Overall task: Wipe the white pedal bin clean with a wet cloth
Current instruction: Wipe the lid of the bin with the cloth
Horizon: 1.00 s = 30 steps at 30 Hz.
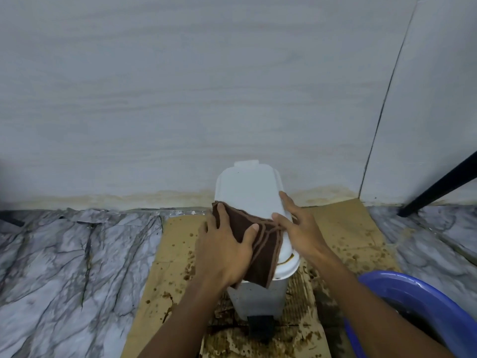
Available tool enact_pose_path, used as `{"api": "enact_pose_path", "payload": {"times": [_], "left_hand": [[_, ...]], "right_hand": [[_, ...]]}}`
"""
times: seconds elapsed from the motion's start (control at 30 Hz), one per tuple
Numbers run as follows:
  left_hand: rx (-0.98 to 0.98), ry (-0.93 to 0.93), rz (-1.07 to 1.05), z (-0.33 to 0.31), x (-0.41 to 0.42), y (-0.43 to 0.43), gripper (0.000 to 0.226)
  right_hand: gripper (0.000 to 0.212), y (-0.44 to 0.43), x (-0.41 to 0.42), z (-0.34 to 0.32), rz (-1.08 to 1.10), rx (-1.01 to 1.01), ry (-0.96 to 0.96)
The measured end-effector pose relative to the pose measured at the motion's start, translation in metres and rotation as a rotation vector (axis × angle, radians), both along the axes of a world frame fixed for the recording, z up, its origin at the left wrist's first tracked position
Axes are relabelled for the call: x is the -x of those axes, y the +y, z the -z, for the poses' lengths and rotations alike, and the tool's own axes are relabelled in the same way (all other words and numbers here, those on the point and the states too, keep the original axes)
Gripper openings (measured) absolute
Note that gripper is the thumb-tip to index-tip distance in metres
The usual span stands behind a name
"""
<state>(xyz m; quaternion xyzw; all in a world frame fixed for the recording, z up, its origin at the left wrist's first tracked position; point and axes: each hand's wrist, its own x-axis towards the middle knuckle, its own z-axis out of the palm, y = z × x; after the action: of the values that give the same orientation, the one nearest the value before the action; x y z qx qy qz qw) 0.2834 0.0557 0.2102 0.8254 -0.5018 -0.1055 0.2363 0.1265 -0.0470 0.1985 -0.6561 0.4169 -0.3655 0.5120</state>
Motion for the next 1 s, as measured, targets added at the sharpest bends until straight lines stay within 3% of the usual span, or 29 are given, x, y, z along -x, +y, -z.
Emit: {"api": "enact_pose_path", "payload": {"times": [0.1,0.17,0.27,0.4,0.57,0.63,0.8,1.0], "left_hand": [[0.063,-0.205,0.115,0.004,0.001,0.004,0.104],[0.115,-0.27,0.267,0.005,-0.005,0.01,0.095],[0.173,-0.262,0.403,0.008,-0.016,0.027,0.084],[0.262,-0.296,0.486,0.019,-0.017,0.046,0.079],[0.178,-0.469,0.517,0.011,0.007,0.032,0.082],[0.162,-0.498,0.56,0.005,0.013,0.023,0.083],[0.213,-0.401,0.602,0.004,-0.009,0.033,0.08],[0.229,-0.257,0.5,0.018,-0.029,0.057,0.083]], "right_hand": [[0.06,-0.004,0.008,0.002,-0.091,0.105,0.185],[0.055,-0.008,0.008,-0.005,-0.18,0.193,0.208],[0.04,-0.013,0.006,-0.012,-0.294,0.195,0.175],[0.039,-0.01,0.007,-0.005,-0.266,0.267,0.208],[0.043,-0.009,0.011,-0.005,-0.312,0.509,0.434],[0.042,-0.012,0.014,-0.011,-0.353,0.495,0.438],[0.048,-0.017,0.023,-0.026,-0.422,0.412,0.438],[0.055,-0.017,0.038,-0.022,-0.456,0.277,0.271]]}}
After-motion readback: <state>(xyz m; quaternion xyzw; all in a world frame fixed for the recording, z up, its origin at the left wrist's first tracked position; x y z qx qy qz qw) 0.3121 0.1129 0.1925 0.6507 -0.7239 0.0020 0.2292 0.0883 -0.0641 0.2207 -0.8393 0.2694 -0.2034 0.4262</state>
